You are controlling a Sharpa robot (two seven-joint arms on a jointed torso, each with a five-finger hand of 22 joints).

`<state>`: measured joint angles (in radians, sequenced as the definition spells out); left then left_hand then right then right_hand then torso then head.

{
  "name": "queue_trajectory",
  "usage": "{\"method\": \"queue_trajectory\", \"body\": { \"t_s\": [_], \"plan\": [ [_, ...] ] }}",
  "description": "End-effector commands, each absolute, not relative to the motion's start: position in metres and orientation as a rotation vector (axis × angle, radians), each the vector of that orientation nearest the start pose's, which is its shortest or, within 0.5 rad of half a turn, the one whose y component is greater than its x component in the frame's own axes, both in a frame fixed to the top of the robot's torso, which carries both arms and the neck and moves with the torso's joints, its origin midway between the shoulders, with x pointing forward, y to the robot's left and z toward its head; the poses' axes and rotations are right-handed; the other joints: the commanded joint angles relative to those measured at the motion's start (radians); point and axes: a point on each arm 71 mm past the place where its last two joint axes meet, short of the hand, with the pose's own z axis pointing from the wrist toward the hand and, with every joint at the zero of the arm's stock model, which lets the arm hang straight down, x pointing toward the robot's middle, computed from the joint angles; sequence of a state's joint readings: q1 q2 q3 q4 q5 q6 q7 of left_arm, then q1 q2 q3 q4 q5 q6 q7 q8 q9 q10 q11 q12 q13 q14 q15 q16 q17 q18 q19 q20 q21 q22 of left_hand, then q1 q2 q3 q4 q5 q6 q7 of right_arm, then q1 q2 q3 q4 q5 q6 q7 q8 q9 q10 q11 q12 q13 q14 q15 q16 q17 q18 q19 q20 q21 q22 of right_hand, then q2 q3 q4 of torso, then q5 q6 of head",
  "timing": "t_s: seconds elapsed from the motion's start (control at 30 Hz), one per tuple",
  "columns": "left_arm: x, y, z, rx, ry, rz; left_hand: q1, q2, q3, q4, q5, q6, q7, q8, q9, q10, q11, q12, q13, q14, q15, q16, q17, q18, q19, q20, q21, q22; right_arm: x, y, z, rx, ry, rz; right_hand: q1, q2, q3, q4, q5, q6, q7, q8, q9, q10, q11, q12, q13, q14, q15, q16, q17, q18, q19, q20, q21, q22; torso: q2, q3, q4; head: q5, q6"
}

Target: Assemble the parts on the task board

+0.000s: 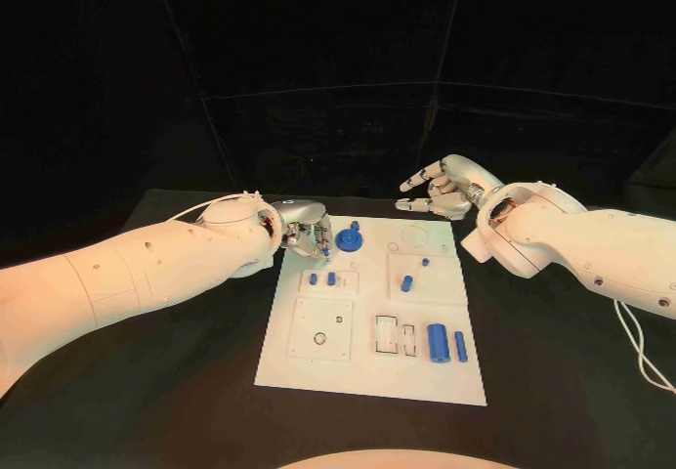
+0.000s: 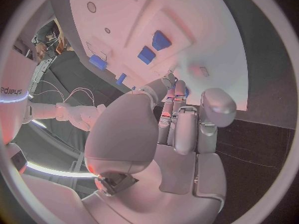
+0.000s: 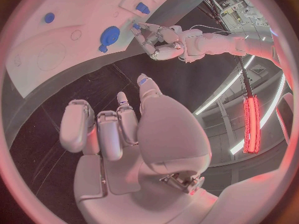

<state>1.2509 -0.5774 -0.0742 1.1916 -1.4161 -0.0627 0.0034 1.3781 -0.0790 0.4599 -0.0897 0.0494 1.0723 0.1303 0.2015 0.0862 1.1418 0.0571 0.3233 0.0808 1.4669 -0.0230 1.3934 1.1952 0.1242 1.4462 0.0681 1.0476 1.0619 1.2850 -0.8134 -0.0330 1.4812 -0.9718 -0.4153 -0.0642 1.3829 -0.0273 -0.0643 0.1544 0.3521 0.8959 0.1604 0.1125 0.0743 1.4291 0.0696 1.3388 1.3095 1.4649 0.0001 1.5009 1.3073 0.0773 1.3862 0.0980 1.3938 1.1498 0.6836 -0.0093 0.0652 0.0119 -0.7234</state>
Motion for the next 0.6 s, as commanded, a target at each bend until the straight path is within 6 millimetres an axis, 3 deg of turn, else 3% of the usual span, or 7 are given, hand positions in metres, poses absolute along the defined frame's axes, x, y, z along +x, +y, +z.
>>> {"method": "queue_trajectory", "body": {
  "t_s": [0.03, 0.6],
  "plan": [
    [0.5392, 0.1514, -0.2057, 0.293, 1.904, -0.645, -0.012, 0.001, 0.003, -0.004, -0.002, 0.006, 0.001, -0.007, -0.001, 0.004, 0.001, -0.006, -0.001, 0.034, -0.003, 0.001, -0.002, -0.011, 0.004, 0.001, 0.003, -0.001, 0.5122, -0.2045, -0.1407, 0.307, 1.602, 0.872, -0.001, 0.009, -0.004, -0.004, 0.005, 0.006, -0.001, 0.007, -0.001, -0.006, 0.000, -0.001, 0.039, 0.068, -0.007, -0.004, 0.079, 0.006, -0.008, 0.000, -0.007, -0.002, -0.001, 0.0001, 0.0009, 0.000, -0.004],
    [0.5387, 0.1479, -0.2130, 0.292, 1.921, -0.649, -0.014, 0.000, 0.003, -0.004, -0.002, 0.006, 0.001, -0.008, -0.002, 0.004, 0.001, -0.007, -0.001, 0.034, -0.003, 0.000, -0.004, -0.011, 0.004, 0.001, 0.003, -0.001, 0.5124, -0.2032, -0.1405, 0.309, 1.599, 0.872, -0.001, 0.011, -0.004, -0.004, 0.005, 0.006, -0.001, 0.007, -0.001, -0.007, 0.000, -0.002, 0.039, 0.067, -0.008, -0.005, 0.078, 0.006, -0.008, 0.000, -0.008, -0.003, -0.001, 0.0001, 0.0015, -0.002, -0.006]
  ]
}}
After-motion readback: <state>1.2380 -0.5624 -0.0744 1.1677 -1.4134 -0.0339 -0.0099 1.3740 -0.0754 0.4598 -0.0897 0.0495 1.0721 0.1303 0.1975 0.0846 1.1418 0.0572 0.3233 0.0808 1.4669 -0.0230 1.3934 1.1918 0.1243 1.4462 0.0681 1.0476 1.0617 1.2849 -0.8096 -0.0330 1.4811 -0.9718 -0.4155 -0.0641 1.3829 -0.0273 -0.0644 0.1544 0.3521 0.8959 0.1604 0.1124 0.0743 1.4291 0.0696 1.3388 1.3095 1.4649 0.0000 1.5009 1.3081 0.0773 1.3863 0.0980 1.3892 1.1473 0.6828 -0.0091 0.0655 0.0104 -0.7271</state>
